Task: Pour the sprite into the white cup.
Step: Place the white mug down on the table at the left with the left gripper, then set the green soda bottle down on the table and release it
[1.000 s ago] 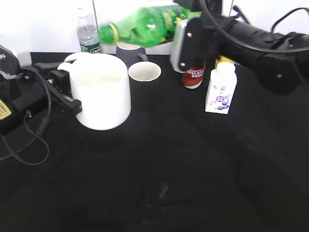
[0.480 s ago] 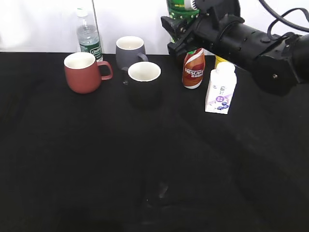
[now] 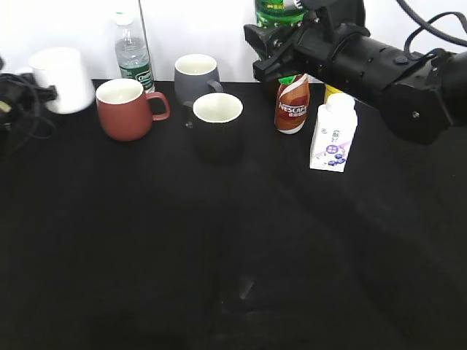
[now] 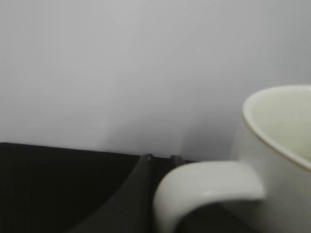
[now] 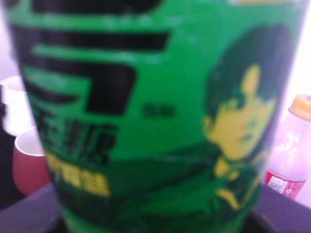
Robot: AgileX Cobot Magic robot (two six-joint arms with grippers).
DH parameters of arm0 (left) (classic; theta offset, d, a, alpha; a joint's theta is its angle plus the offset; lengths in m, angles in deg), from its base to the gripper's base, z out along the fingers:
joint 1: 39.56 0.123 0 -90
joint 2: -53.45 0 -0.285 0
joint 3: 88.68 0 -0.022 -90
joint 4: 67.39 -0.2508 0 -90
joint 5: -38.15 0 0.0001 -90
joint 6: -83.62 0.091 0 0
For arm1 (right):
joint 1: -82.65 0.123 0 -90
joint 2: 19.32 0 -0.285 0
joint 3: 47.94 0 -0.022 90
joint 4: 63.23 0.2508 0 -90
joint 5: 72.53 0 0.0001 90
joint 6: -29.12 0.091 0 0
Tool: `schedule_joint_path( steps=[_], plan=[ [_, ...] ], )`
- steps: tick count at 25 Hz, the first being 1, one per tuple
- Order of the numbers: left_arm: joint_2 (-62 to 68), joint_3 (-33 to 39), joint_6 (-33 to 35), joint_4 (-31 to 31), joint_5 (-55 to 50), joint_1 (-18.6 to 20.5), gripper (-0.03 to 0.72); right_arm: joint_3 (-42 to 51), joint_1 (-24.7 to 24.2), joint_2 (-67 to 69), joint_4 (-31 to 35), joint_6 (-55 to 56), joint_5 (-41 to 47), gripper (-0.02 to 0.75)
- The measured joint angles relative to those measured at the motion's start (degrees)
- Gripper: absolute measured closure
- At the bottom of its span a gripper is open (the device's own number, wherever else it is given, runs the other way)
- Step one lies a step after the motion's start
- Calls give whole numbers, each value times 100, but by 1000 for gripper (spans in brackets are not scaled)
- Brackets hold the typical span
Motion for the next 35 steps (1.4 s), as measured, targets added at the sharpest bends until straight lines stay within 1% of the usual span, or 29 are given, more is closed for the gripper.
schedule_joint_path(
  steps=[2, 5, 6, 7, 10, 15, 16, 17, 18, 20, 22, 24, 26, 27, 29, 31, 33, 35],
  plan=[
    [191, -221, -11, -107, -104, -24, 621, 0, 0, 0, 2, 0, 0, 318],
    [352, -281, -32, -185, -158, -42, 621, 0, 0, 0, 8, 0, 0, 318],
    [352, -291, -52, -190, -178, -42, 610, 0, 0, 0, 7, 0, 4, 318],
    [352, -291, -98, -205, -167, -42, 585, 0, 0, 0, 7, 0, 4, 318],
    [352, -173, -152, -194, -57, -48, 437, 0, 0, 0, 7, 0, 4, 318],
    [43, 753, -152, -140, 634, -48, 347, 0, 0, 0, 7, 0, 4, 318],
    [-94, 1017, -152, -76, 738, -48, 340, 0, 0, 0, 7, 39, 4, 318],
    [-334, 1418, -152, -34, 881, -48, 337, 0, 0, 0, 50, 166, 19, 318],
    [-668, 1972, -152, -17, 1107, -48, 336, 0, -11, 0, 207, 227, 86, 318],
    [-1533, 3051, -152, -36, 1554, -63, 336, 0, -217, -42, 366, 272, 161, 318],
    [-2310, 3830, -152, -102, 1625, -180, 336, 0, -801, -266, 393, 378, 304, 318],
    [-2941, 4307, -152, -249, 1602, -383, 336, 0, -1585, -453, 410, 409, 507, 318],
    [-3398, 4439, -152, -419, 1218, -601, 336, 94, -2254, -460, 415, 415, 654, 318],
    [-3558, 4449, -152, -534, 1009, -715, 336, 199, -2456, -399, 415, 420, 617, 318],
    [-3849, 4449, -152, -774, 512, -1003, 336, 371, -2634, 99, 372, 420, 93, 318],
    [-4094, 4449, -152, -828, -59, -1271, 336, 387, -2647, 890, 338, 425, -661, 318],
    [-4214, 4449, -152, -1016, -405, -1413, 336, 362, -2656, 1673, 326, 397, -1519, 318],
    [-4244, 4449, -152, -1149, -485, -1432, 336, -23, -2656, 2511, 331, 367, -1833, 318]
  ],
)
